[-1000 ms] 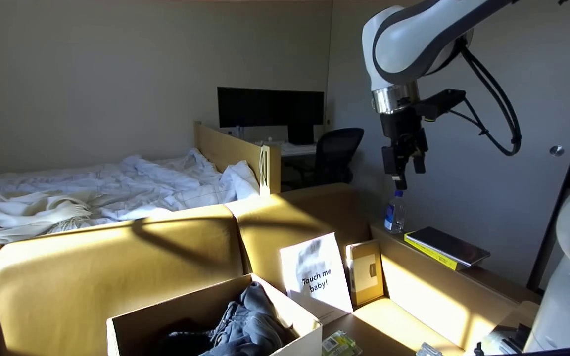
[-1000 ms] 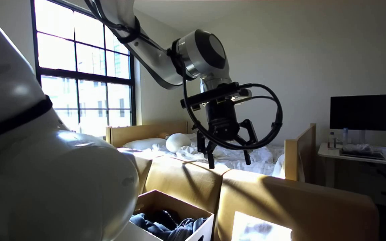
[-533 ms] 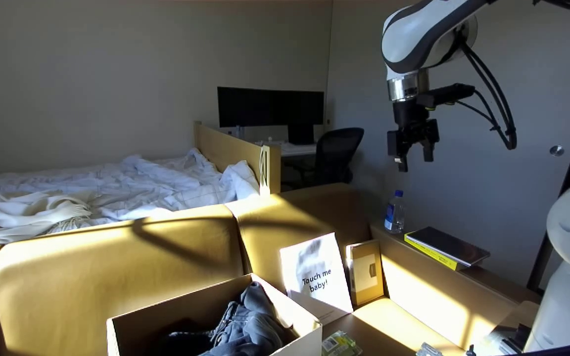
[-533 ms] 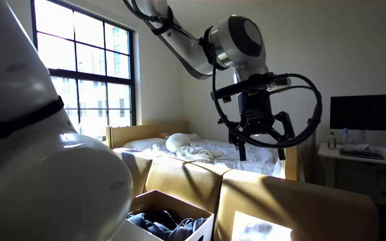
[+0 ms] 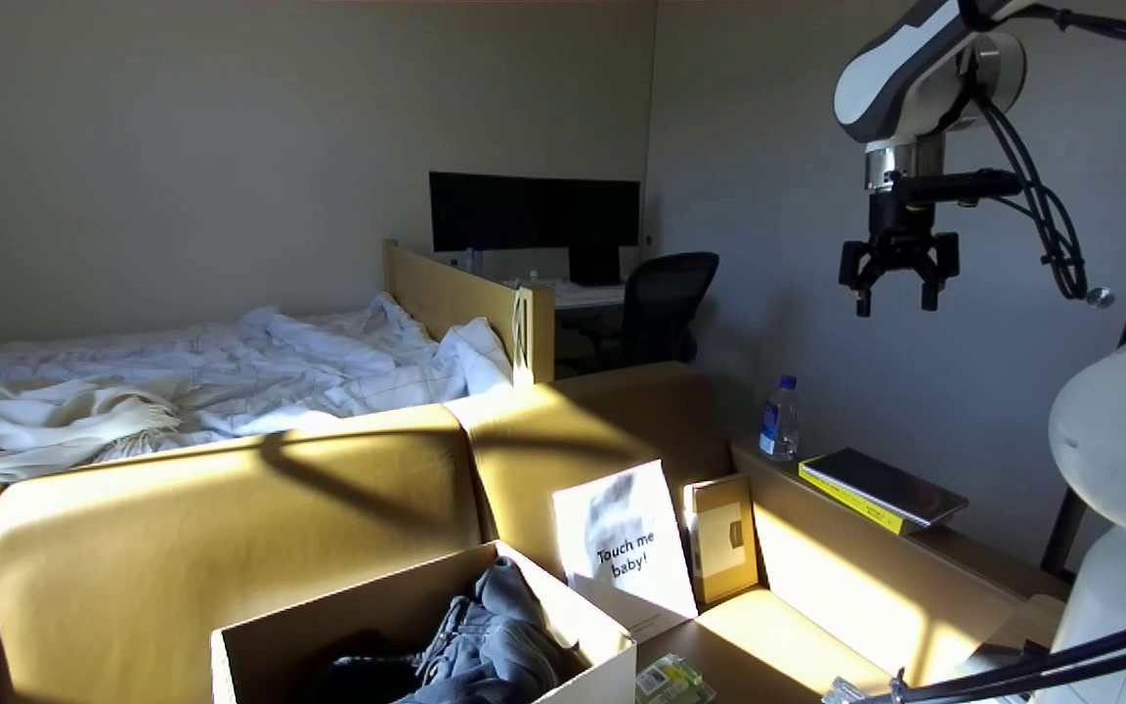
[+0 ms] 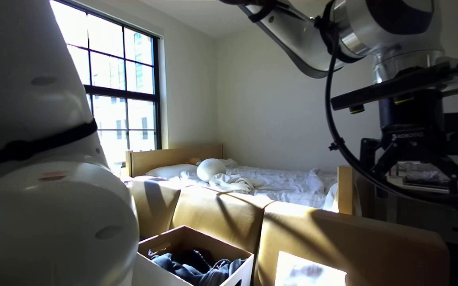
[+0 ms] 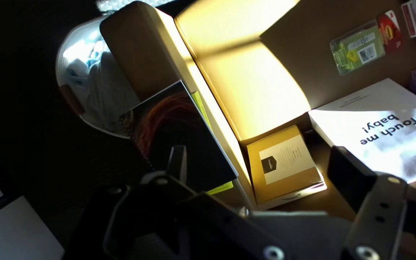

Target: Remove the books from the right armrest of the sofa and place them inside the white storage box

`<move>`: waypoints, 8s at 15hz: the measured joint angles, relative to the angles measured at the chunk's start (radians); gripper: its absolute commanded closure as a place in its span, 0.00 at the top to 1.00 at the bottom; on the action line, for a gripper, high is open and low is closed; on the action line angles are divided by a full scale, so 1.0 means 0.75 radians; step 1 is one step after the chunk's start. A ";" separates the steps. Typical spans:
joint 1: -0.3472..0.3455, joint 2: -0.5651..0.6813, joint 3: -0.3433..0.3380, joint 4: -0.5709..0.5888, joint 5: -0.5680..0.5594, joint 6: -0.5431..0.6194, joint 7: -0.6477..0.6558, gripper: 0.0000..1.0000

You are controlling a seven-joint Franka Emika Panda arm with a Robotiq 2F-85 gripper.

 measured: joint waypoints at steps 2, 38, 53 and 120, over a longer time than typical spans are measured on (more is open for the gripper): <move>-0.040 0.138 -0.073 0.117 0.095 0.030 0.000 1.00; -0.595 1.596 0.136 1.583 0.264 -0.349 -0.706 1.00; -0.696 2.122 0.208 2.157 0.172 -0.882 -1.243 1.00; -0.942 2.335 0.401 2.426 0.223 -1.227 -1.360 0.02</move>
